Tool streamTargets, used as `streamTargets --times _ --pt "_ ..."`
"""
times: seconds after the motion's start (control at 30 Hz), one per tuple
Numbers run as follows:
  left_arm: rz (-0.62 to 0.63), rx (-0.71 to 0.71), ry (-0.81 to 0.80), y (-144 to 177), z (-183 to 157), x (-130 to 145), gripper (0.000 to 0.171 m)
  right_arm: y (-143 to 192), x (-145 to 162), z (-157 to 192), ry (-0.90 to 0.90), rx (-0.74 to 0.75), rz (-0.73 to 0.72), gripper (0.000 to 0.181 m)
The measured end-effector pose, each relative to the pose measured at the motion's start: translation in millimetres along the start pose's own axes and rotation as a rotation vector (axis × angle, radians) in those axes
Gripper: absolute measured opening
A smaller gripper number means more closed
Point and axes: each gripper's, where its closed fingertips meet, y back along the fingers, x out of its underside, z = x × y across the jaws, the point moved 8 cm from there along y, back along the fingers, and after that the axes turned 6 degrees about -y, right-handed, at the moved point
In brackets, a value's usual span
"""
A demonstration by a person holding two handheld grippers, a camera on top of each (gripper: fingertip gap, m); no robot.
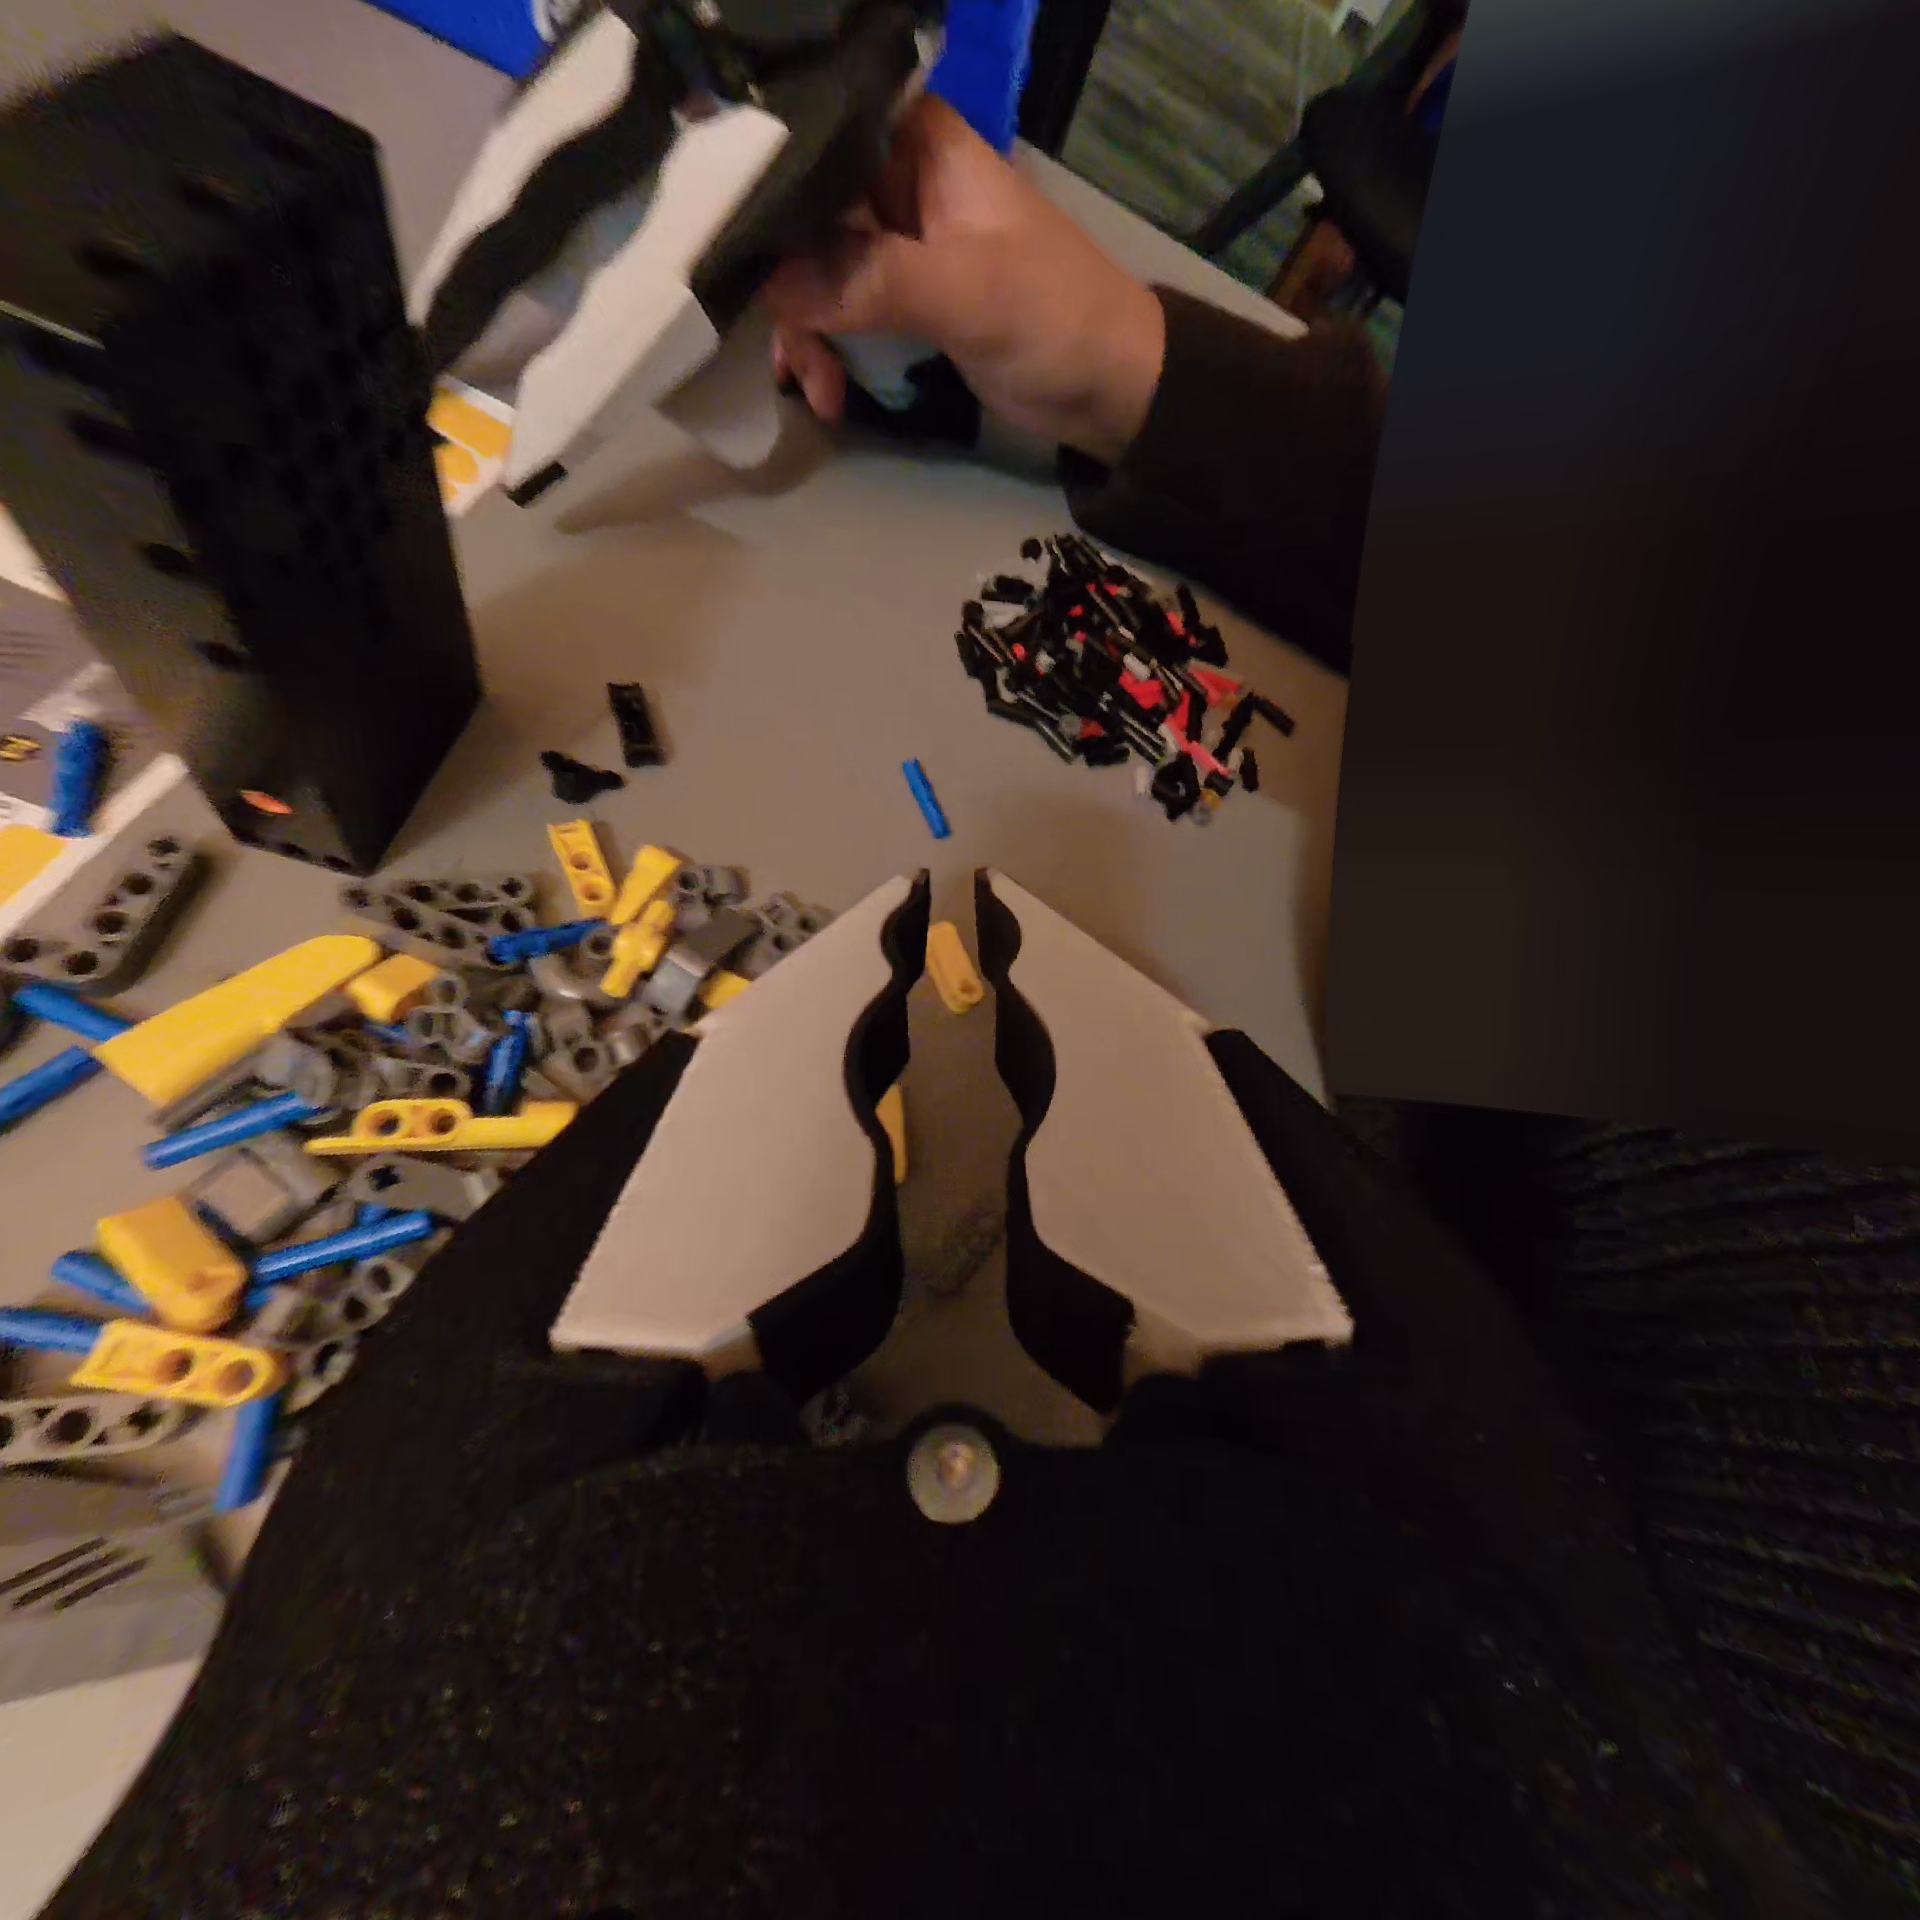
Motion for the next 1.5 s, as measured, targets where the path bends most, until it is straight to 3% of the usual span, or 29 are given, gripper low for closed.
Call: streamTargets --times 0.53,0.9,1.07,1.13,1.23,1.5 --pt "-0.246 -0.418 0.114 80 73 1 0.007 1 0 -1 -0.016 -0.014 -0.003 0.053" --pt "-0.184 -0.514 0.022 83 79 4 0.007 0 1 2 0.013 0.018 0.004 0.053" --pt "-0.207 -0.479 0.037 87 79 4 0.007 -3 3 7 0.095 0.088 0.017 0.053" --pt "-0.189 -0.399 0.034 85 75 5 0.007 -4 4 10 0.136 0.124 0.024 0.054" --pt "-0.087 -0.264 -0.003 74 65 12 0.007 -4 4 12 0.161 0.139 0.026 0.053" --pt "0.208 -0.152 -0.11 40 48 39 0.006 -4 4 10 0.136 0.114 0.024 0.053"
